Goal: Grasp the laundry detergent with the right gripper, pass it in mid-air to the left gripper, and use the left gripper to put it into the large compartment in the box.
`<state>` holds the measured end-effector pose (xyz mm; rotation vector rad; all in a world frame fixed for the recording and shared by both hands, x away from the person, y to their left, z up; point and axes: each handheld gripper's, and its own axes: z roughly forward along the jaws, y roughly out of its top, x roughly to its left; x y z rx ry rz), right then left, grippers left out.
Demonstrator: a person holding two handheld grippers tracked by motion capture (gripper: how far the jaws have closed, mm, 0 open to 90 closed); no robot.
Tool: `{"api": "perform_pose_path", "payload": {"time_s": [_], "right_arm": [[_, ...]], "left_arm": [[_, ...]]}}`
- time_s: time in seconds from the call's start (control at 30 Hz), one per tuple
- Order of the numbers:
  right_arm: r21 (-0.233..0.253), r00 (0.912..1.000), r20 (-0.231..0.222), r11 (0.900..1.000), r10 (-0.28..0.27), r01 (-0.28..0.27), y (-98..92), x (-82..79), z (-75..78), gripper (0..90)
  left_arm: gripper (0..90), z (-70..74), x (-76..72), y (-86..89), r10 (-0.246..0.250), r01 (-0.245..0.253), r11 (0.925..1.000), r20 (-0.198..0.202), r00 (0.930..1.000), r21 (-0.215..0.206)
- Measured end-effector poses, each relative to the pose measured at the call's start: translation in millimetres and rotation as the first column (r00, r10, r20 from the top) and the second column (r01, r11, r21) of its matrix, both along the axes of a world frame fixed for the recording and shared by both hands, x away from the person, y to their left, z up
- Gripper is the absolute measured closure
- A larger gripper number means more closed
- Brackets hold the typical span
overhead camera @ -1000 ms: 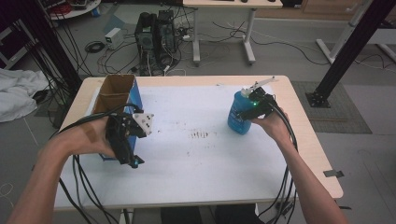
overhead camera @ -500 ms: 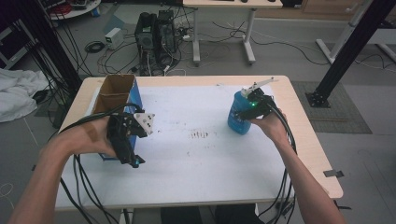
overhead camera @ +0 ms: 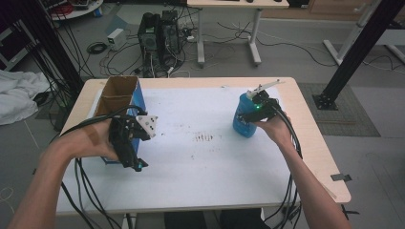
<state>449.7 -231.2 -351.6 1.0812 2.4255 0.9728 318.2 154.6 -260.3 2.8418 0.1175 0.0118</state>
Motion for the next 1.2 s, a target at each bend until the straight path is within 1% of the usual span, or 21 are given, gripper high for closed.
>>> {"api": "perform_pose_path", "payload": {"time_s": [0.2, 0.27, 0.37, 0.53, 0.63, 0.7, 0.73, 0.83, 0.87, 0.93, 1.03, 1.2], "right_arm": [[0.015, 1.0000, 0.001, 1.000, 0.002, -0.002, -0.4, -0.1, -1.0, 27.0], [0.010, 1.0000, 0.002, 1.000, -0.006, 0.006, -0.6, -1.2, -0.8, 27.3], [0.021, 1.0000, 0.003, 1.000, -0.008, 0.008, -1.9, -1.5, -1.4, 28.7], [0.018, 1.0000, -0.005, 1.000, -0.008, 0.008, -2.5, -0.2, -4.3, 29.0], [0.023, 0.9999, -0.003, 1.000, -0.014, 0.014, -2.1, -0.3, -5.5, 29.2], [0.023, 0.9999, -0.001, 1.000, -0.015, 0.015, -2.8, -0.7, -5.4, 31.1], [0.024, 0.9999, 0.007, 1.000, -0.016, 0.015, -3.5, -0.8, -5.5, 32.2], [0.023, 0.9999, 0.006, 1.000, -0.016, 0.016, -3.6, -0.9, -5.5, 32.2], [0.025, 0.9999, 0.007, 1.000, -0.008, 0.007, -3.6, -0.7, -5.9, 32.2], [0.025, 0.9998, 0.009, 0.999, -0.019, 0.019, -3.4, -1.0, -6.0, 33.0], [0.026, 0.9998, 0.010, 1.000, -0.018, 0.018, -3.7, -0.8, -6.7, 34.3], [0.022, 0.9997, 0.012, 0.999, -0.024, 0.023, -3.9, -0.7, -6.8, 35.6]], "left_arm": [[16.4, -1.2, -0.1, -0.4, 0.002, -0.002, 1.0000, -0.001, 1.0000, -0.001], [16.3, -1.1, 0.0, -0.5, -0.001, 0.001, 1.0000, -0.001, 1.0000, 0.000], [16.4, -0.9, 0.1, -0.4, 0.001, -0.001, 1.0000, 0.000, 1.0000, -0.001], [16.4, -1.3, 0.1, 0.1, 0.002, -0.002, 1.0000, 0.000, 1.0000, -0.003], [16.4, -1.6, -0.3, 0.3, 0.004, -0.004, 1.0000, 0.001, 1.0000, -0.005], [16.4, -2.2, -0.1, 0.7, 0.002, -0.002, 1.0000, -0.001, 1.0000, -0.004], [16.4, -2.5, 0.0, 0.9, 0.003, -0.003, 1.0000, -0.002, 1.0000, -0.005], [16.4, -3.1, 0.2, 0.8, 0.004, -0.004, 1.0000, -0.003, 1.0000, -0.004], [16.4, -3.5, -0.1, 0.0, 0.004, -0.004, 1.0000, -0.002, 1.0000, -0.006], [16.4, -3.4, 0.1, -0.4, 0.002, -0.002, 1.0000, -0.003, 1.0000, -0.007], [16.4, -2.6, 1.0, -0.2, -0.003, 0.003, 1.0000, -0.004, 1.0000, -0.001], [16.4, -1.6, 1.6, -0.2, 0.001, -0.001, 1.0000, -0.002, 1.0000, -0.007]]}}
